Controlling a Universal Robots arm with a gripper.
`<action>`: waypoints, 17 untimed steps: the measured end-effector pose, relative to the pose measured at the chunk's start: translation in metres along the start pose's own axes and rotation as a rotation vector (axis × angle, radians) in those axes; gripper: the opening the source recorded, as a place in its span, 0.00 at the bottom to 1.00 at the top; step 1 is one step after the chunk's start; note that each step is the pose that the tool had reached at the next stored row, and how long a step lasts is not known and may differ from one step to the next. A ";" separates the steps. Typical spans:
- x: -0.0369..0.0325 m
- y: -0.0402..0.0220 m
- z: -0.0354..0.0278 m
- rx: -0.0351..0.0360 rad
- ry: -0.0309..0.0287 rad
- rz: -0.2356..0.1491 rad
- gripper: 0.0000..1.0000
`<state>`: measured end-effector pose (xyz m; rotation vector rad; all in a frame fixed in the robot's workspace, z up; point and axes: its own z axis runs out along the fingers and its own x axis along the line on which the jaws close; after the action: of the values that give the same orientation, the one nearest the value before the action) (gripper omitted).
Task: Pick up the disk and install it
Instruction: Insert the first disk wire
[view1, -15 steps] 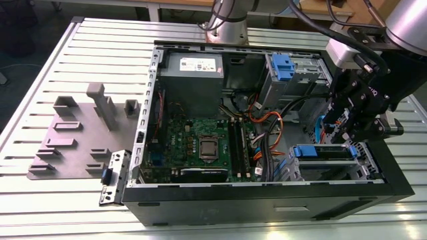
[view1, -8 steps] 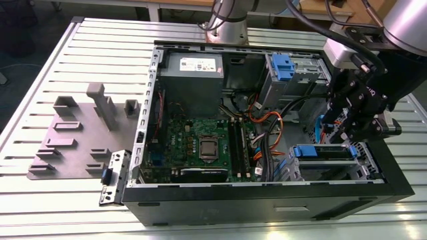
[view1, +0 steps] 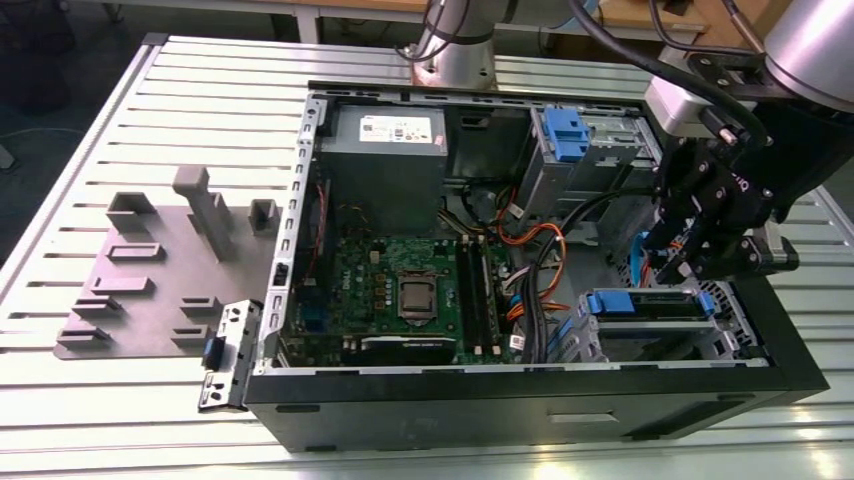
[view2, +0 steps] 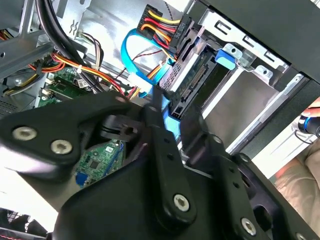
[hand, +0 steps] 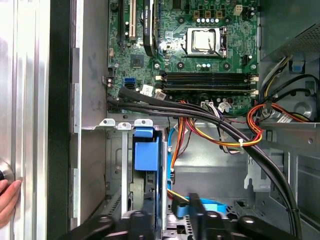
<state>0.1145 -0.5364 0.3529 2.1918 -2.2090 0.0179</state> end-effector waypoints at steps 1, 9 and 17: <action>0.0000 0.0000 0.0000 0.0000 0.0000 0.000 0.40; 0.0000 0.0000 -0.0002 0.0000 0.0000 0.000 0.16; 0.0005 0.0000 -0.0006 0.0000 0.0003 0.000 0.16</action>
<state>0.1145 -0.5369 0.3535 2.1913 -2.2093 0.0182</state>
